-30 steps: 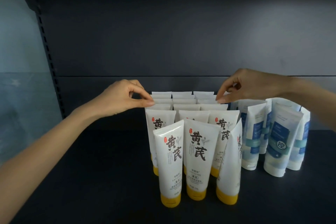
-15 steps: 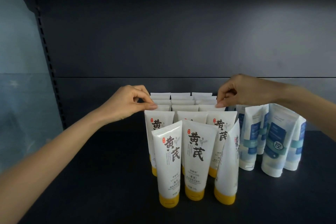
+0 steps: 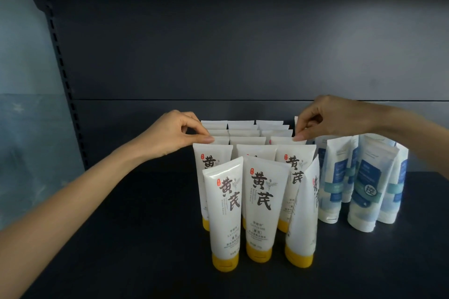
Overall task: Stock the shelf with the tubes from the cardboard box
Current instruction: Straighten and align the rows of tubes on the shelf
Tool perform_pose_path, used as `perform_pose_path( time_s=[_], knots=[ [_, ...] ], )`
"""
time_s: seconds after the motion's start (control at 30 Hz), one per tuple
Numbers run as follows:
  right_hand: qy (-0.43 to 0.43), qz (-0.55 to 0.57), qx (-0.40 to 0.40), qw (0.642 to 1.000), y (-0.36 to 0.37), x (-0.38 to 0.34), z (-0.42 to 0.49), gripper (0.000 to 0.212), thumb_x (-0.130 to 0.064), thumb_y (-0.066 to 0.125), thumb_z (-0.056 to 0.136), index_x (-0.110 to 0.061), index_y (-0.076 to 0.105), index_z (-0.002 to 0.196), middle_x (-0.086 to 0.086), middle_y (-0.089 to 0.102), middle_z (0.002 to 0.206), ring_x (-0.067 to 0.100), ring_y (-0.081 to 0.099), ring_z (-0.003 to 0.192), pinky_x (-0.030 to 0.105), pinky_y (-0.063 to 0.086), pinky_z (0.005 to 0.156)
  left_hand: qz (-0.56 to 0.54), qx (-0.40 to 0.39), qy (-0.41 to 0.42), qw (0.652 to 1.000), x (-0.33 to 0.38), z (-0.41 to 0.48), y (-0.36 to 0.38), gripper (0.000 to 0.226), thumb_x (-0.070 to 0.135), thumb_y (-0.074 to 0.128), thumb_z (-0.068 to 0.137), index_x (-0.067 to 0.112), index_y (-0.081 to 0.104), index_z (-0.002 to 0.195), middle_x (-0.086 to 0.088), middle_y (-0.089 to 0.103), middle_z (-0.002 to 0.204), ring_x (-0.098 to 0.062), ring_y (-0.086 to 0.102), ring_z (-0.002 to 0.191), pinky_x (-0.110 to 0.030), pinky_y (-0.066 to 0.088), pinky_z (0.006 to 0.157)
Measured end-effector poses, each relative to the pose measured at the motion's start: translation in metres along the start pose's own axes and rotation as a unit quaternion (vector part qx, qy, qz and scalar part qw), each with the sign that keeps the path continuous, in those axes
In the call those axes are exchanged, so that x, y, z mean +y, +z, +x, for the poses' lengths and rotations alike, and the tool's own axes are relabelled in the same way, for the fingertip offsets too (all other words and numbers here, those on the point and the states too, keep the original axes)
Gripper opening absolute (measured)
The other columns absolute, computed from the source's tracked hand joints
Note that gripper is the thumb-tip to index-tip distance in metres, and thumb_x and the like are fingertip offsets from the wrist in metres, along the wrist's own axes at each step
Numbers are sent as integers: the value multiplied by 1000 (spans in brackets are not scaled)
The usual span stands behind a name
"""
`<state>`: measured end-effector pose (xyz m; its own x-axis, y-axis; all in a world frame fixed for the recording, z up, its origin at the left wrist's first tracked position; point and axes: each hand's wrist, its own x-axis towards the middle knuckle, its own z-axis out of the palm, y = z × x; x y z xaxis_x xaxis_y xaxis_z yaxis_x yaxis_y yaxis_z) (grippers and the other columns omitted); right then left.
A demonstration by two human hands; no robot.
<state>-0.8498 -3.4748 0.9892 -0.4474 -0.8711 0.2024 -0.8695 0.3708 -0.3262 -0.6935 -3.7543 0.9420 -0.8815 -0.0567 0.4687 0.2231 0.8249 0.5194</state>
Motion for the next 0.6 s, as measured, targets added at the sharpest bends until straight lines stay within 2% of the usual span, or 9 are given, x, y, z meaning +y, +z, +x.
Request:
perform_pose_path(
  time_s=[0.13, 0.27, 0.33, 0.4, 0.43, 0.5, 0.53, 0.6],
  knots=[
    [7, 13, 8, 1000, -2, -6, -3, 13, -34, 73, 78, -22, 76, 74, -12, 42, 46, 4, 36, 45, 9, 30, 48, 24, 6, -1, 1000, 7, -5, -8, 27, 55, 63, 64, 41, 71, 86, 14, 61, 84, 1, 43, 55, -13, 36, 54],
    [-4, 39, 43, 998, -5, -17, -8, 10, -25, 70, 83, -17, 74, 80, -20, 50, 42, -3, 46, 42, 2, 32, 47, 74, 57, 18, 995, 22, -14, -21, 28, 57, 57, 69, 41, 69, 89, 12, 60, 86, -2, 40, 56, -21, 35, 58],
    [-11, 52, 48, 997, -5, -26, -12, 12, -26, 69, 83, -16, 74, 82, -21, 53, 44, -5, 51, 46, 1, 34, 48, 70, 73, 29, 994, 34, -21, -27, 27, 56, 57, 72, 38, 72, 85, 14, 59, 78, -2, 42, 56, -22, 35, 59],
    [-18, 62, 36, 997, -2, -38, -15, 21, -37, 68, 78, -17, 75, 83, -20, 60, 52, -4, 56, 52, 2, 38, 53, 70, 50, 36, 996, 48, -31, -31, 31, 59, 56, 73, 36, 74, 83, 16, 58, 74, -3, 43, 56, -20, 34, 58],
    [-23, 63, 25, 997, -1, -43, -17, 29, -45, 67, 74, -19, 75, 84, -19, 66, 61, -2, 60, 59, 5, 43, 60, 78, 26, 41, 996, 55, -36, -32, 33, 61, 55, 72, 37, 75, 81, 16, 58, 74, -3, 44, 56, -19, 33, 57],
    [-28, 63, 3, 998, 1, -53, -21, 41, -58, 63, 66, -24, 76, 86, -11, 73, 83, 7, 68, 80, 20, 54, 77, 100, -24, 48, 994, 69, -46, -29, 37, 66, 53, 71, 37, 75, 79, 16, 58, 76, -3, 46, 56, -20, 33, 56],
    [-33, 62, -8, 997, 3, -58, -23, 42, -60, 61, 66, -27, 76, 87, -5, 74, 88, 14, 68, 85, 28, 55, 82, 113, -42, 50, 991, 74, -50, -28, 41, 69, 51, 70, 37, 75, 78, 17, 58, 77, -2, 47, 57, -21, 33, 57],
    [-42, 55, -21, 997, 6, -69, -26, 38, -62, 60, 69, -31, 76, 86, -1, 74, 90, 21, 67, 86, 33, 54, 83, 143, -59, 49, 987, 82, -56, -25, 47, 76, 47, 67, 39, 74, 76, 23, 58, 78, 3, 50, 61, -21, 32, 57]
  ],
)
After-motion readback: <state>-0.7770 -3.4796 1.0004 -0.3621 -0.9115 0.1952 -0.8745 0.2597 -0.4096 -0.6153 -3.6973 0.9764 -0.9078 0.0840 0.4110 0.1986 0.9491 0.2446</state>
